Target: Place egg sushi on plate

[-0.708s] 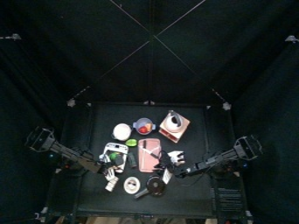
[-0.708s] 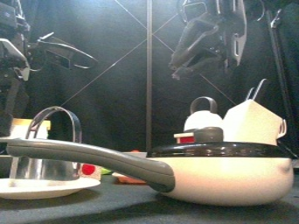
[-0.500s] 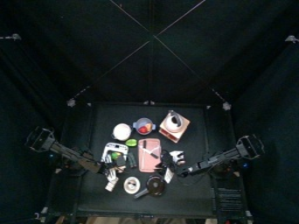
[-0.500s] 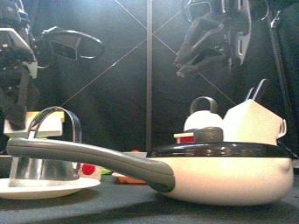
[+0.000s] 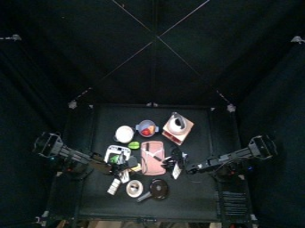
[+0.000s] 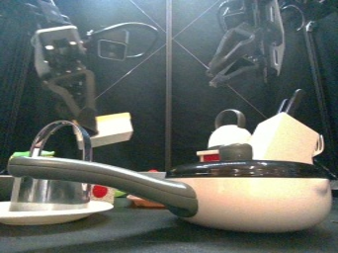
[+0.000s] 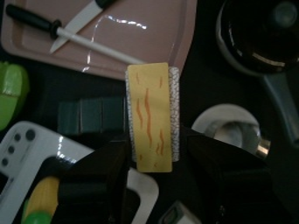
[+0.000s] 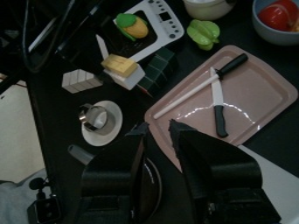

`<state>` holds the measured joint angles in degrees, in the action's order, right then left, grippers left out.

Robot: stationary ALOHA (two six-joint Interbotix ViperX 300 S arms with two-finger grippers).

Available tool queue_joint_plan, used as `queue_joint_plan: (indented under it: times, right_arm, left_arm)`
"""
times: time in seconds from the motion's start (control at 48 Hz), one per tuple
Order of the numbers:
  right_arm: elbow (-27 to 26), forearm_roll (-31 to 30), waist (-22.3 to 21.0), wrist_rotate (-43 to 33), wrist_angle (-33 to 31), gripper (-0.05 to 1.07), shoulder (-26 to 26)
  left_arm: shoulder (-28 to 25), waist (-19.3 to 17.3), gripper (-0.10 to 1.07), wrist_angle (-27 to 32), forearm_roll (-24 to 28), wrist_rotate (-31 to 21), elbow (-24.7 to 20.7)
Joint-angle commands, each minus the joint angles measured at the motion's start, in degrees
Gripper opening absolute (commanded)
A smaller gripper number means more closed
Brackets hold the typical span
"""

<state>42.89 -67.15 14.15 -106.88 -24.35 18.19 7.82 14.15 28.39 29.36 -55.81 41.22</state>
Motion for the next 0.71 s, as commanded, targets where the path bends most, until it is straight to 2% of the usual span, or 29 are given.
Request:
queue_joint_plan:
  times: [0.0, 0.062, 0.312, 0.688]
  right_arm:
    - [-0.3, -0.1, -0.4, 0.0, -0.1, 0.68, 1.8]
    - [0.0, 0.1, -0.5, 0.1, -0.1, 0.68, 2.2]
    - [2.2, 3.5, -0.5, 0.4, -1.6, 0.68, 4.9]
    - [6.7, 7.2, -0.5, 0.4, -3.4, 0.68, 9.9]
  left_arm:
    - [-2.6, -2.8, 0.63, -2.7, 0.4, -0.1, -4.0]
    - [-5.0, -4.7, 0.63, -4.3, 0.4, -0.1, -5.7]
    - [-12.0, -8.3, 0.63, -10.9, 0.1, -0.1, -10.5]
    - [-18.1, -10.1, 0.63, -12.5, -0.8, 0.0, -14.5]
